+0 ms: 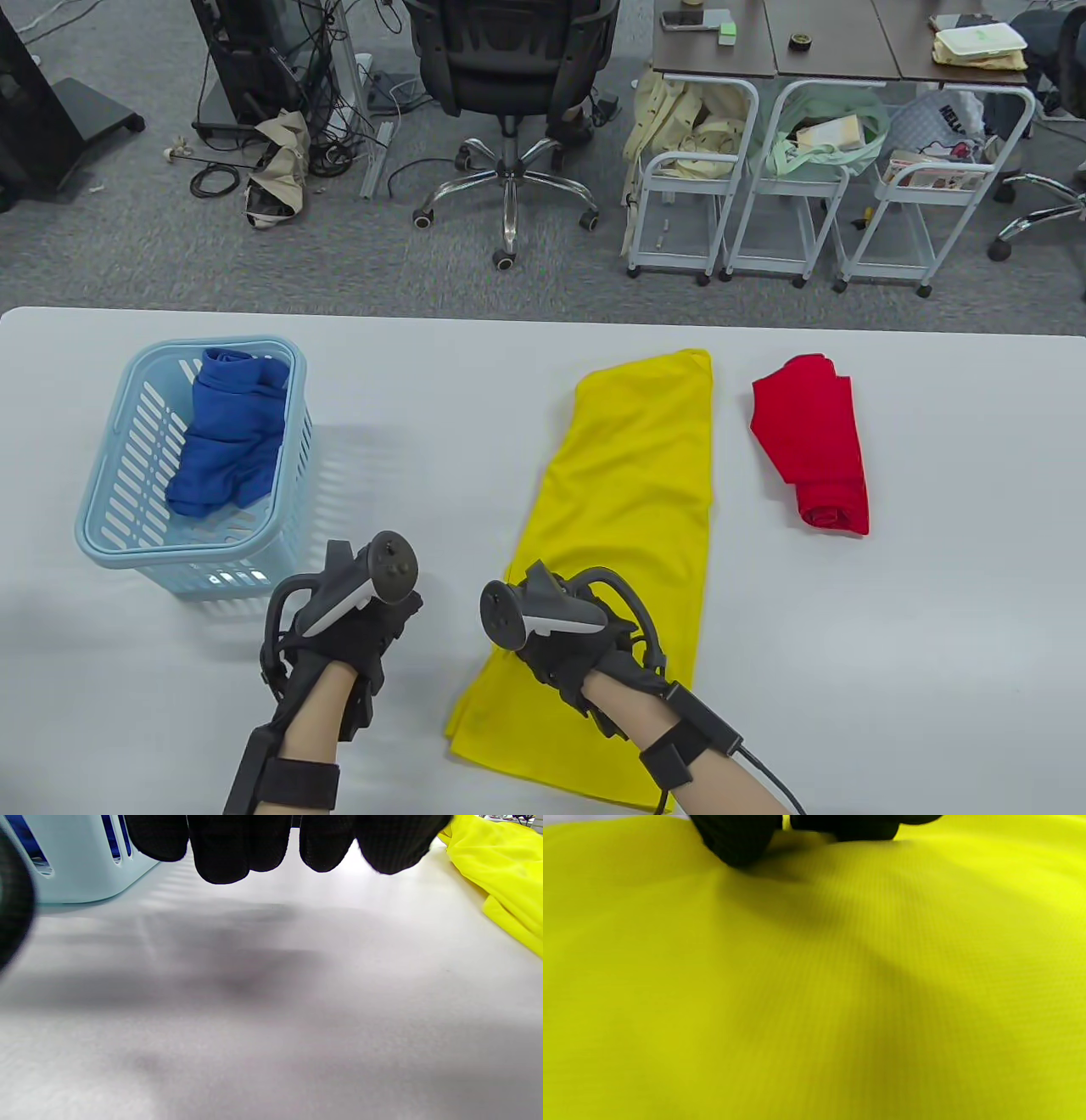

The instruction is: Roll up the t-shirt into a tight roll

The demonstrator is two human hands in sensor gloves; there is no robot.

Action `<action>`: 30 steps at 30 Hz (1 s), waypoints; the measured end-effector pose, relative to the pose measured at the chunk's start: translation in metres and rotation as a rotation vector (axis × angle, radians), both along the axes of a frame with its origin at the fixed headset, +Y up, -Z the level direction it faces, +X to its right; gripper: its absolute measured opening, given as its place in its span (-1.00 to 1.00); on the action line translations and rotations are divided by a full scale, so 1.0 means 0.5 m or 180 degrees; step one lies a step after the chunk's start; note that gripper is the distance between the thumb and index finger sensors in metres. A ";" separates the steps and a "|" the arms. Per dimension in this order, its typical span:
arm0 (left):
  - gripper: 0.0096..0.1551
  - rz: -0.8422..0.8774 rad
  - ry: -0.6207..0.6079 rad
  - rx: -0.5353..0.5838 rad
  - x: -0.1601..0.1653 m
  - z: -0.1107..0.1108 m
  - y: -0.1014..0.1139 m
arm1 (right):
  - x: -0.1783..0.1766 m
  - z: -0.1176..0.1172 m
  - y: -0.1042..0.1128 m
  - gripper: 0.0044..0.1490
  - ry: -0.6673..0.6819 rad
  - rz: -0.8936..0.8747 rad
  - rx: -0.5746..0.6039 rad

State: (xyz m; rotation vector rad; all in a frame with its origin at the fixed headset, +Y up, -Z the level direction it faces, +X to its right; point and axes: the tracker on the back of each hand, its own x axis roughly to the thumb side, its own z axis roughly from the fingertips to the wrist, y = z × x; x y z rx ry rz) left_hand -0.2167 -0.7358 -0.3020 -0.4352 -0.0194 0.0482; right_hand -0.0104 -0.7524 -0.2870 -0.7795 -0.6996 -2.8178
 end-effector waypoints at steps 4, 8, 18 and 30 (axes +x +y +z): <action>-0.28 -0.0011 -0.0041 -0.0010 0.006 0.001 0.000 | 0.016 0.002 0.007 -0.55 -0.0045 -0.0153 -0.0027; -0.28 0.0027 -0.0153 -0.0025 0.022 0.003 -0.001 | 0.036 0.006 0.016 -0.55 -0.0101 -0.0247 0.0041; -0.25 0.0029 -0.0607 -0.0095 0.096 0.021 -0.011 | 0.075 0.009 0.022 -0.50 -0.0244 -0.0281 0.0089; -0.09 0.0169 -0.1135 -0.0339 0.179 0.047 -0.041 | 0.122 0.013 0.047 -0.49 -0.0247 -0.0759 -0.0088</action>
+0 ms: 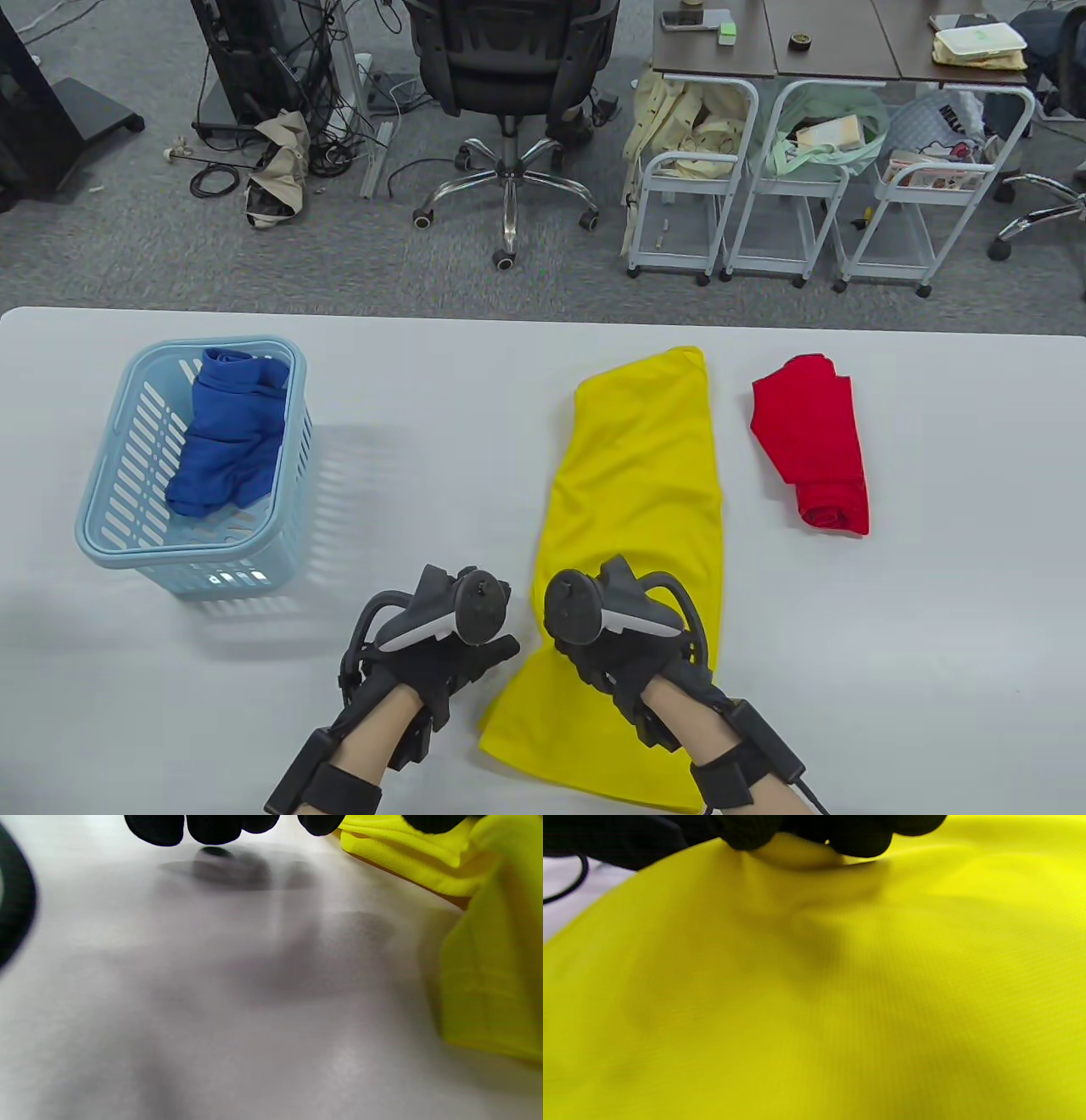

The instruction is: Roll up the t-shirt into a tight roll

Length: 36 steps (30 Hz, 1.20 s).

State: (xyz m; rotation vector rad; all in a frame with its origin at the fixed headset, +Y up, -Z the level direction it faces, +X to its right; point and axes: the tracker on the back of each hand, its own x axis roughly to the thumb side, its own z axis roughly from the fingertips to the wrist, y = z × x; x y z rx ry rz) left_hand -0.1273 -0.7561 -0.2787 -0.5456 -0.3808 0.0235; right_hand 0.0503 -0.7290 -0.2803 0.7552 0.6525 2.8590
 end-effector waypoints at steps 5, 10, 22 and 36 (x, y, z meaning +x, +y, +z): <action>-0.08 0.0045 -0.0103 -0.0052 0.017 0.006 -0.004 | 0.025 0.001 0.006 -0.50 -0.0035 -0.0200 -0.0078; 0.06 -0.0189 -0.0325 -0.0196 0.047 0.019 -0.029 | 0.032 -0.002 -0.030 -0.47 -0.0157 0.0204 -0.0117; 0.12 -0.0422 -0.0287 -0.0041 0.056 0.017 -0.041 | 0.013 0.012 -0.037 -0.51 0.0040 0.0287 0.0017; -0.24 -0.0089 -0.0566 0.0038 0.082 0.025 -0.035 | 0.074 -0.003 -0.018 -0.53 -0.0237 0.0016 -0.0096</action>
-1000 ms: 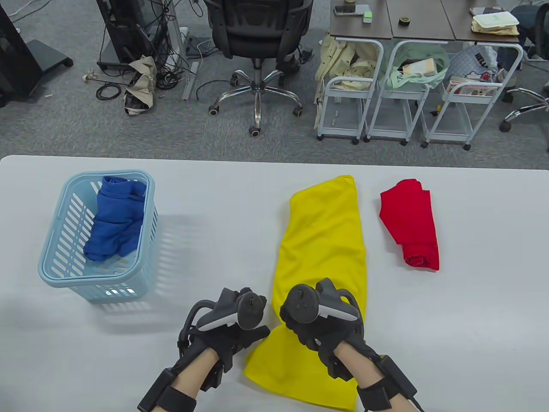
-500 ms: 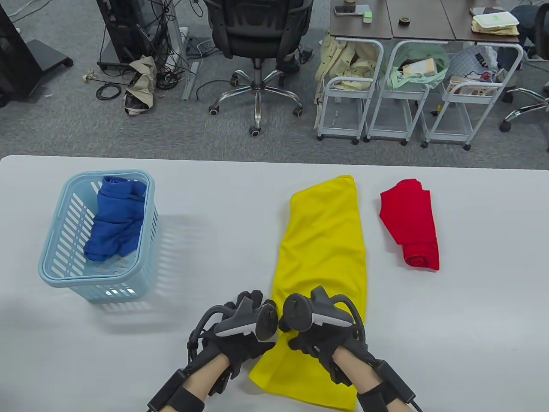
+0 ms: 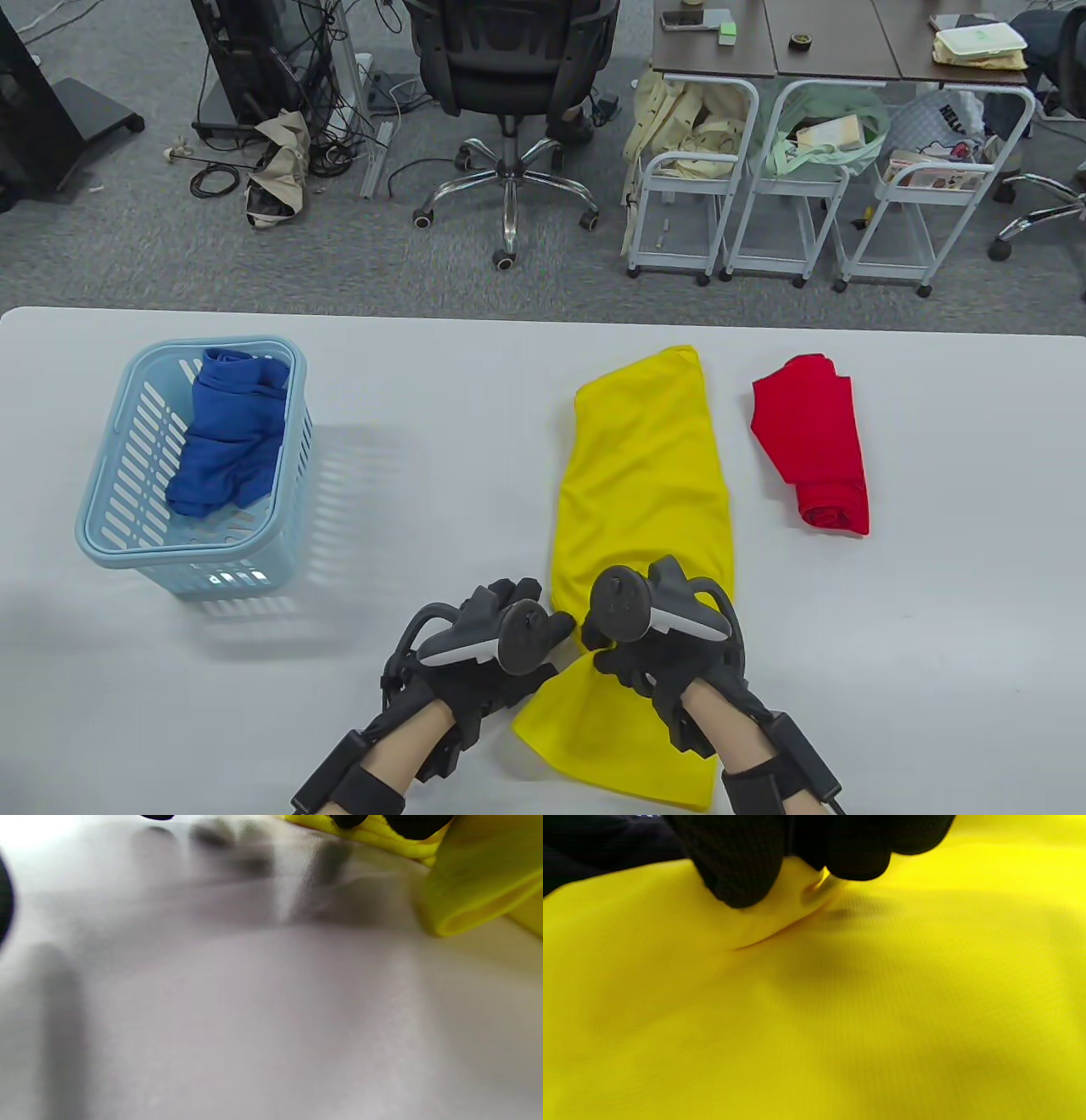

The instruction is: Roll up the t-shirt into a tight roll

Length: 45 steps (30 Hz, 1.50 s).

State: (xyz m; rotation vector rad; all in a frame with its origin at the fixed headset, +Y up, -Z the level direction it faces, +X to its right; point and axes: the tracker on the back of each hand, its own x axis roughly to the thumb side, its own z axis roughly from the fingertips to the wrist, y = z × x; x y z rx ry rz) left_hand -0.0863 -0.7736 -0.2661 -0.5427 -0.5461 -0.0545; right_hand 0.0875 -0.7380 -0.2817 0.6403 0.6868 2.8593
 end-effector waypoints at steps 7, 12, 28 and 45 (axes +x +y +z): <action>-0.29 -0.0216 0.0010 0.0152 0.009 -0.007 0.001 | 0.022 -0.008 0.006 -0.58 -0.0047 -0.0047 0.0026; -0.30 -0.0272 -0.0015 0.0255 0.017 -0.004 0.008 | 0.035 -0.011 0.015 -0.56 -0.0053 -0.0165 0.0024; -0.31 -0.0238 0.0035 0.0252 -0.002 -0.011 0.008 | 0.055 -0.025 0.014 -0.28 -0.0516 -0.0279 -0.0112; -0.33 -0.0446 0.0103 0.0512 -0.010 -0.012 0.022 | 0.074 -0.030 0.019 -0.56 -0.0730 0.0399 0.0200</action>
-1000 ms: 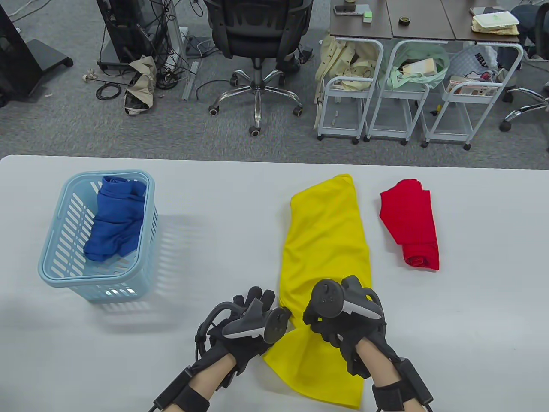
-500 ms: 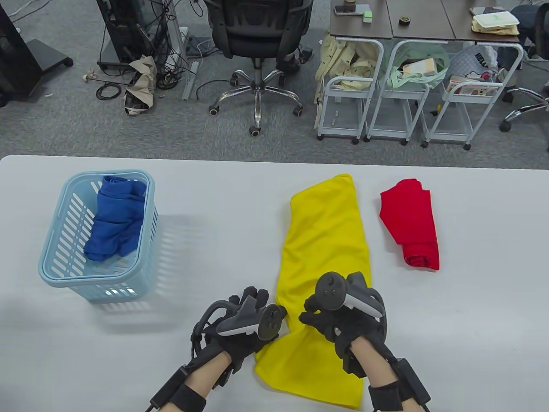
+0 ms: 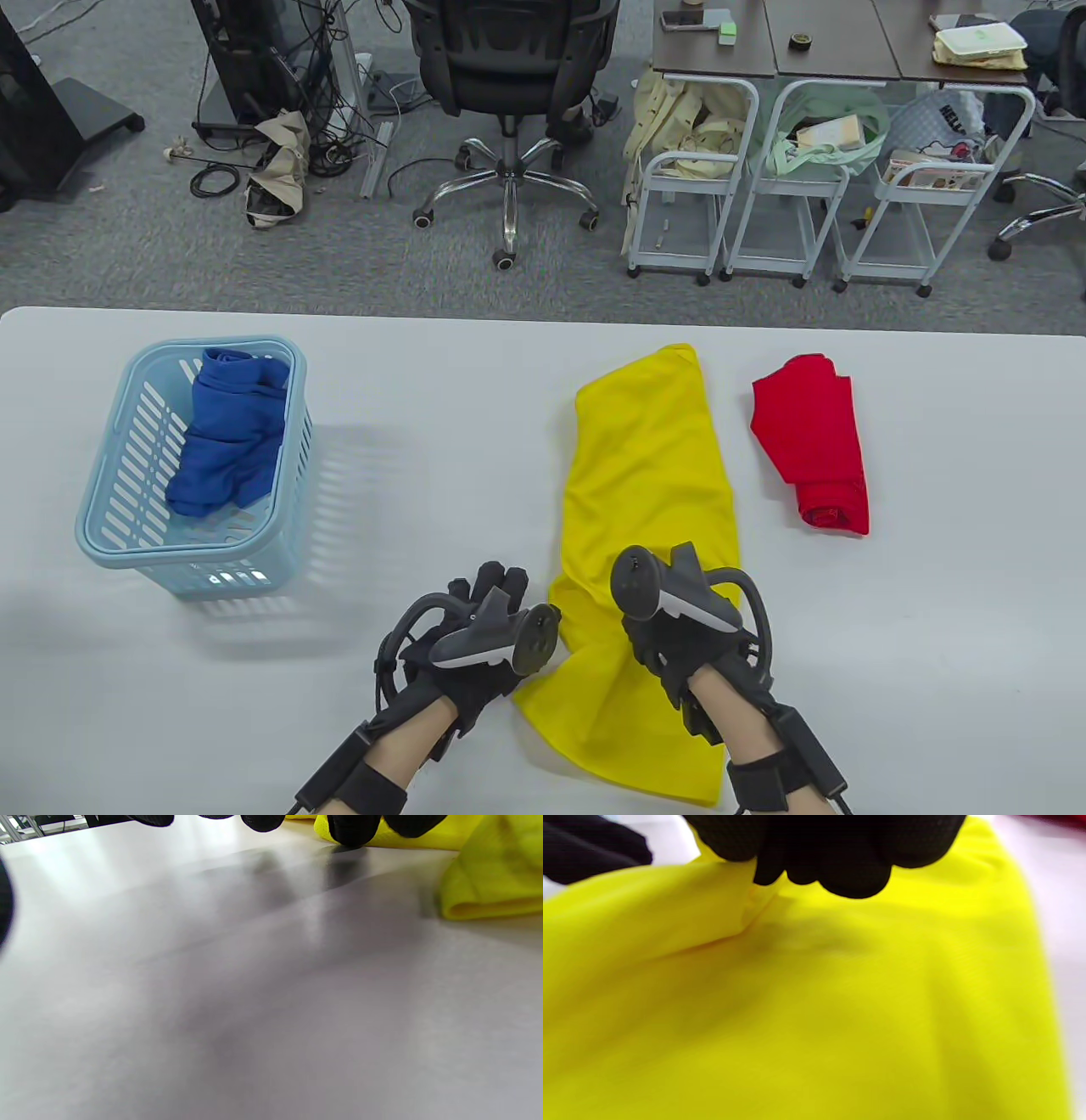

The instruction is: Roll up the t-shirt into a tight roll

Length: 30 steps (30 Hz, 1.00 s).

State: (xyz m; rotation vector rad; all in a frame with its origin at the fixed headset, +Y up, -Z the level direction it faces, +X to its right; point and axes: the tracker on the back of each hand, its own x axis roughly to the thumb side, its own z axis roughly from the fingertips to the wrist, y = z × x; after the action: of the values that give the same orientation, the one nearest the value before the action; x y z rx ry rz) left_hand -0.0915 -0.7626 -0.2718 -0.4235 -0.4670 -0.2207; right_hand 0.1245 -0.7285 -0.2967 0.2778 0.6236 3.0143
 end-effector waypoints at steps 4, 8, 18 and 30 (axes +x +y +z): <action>-0.35 -0.0075 0.0301 0.0026 -0.044 -0.016 0.014 | 0.116 -0.011 0.031 -0.56 -0.0543 0.0084 -0.0028; -0.34 0.0128 0.0585 0.0035 -0.081 -0.032 0.026 | 0.233 -0.008 0.016 -0.56 -0.1344 0.0173 -0.0514; -0.23 0.0283 -0.0629 -0.0441 0.087 0.031 -0.036 | 0.085 -0.026 -0.040 0.01 -0.0674 0.0173 -0.0329; -0.23 0.0549 -0.0260 0.0556 0.039 0.032 0.048 | -0.087 0.028 -0.050 -0.31 0.0539 -0.0047 -0.0103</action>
State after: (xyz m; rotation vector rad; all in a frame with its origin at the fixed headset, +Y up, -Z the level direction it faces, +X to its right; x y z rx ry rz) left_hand -0.0722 -0.7387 -0.2557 -0.2023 -0.5567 -0.1108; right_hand 0.0811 -0.7533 -0.2827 0.5379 0.6782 2.9848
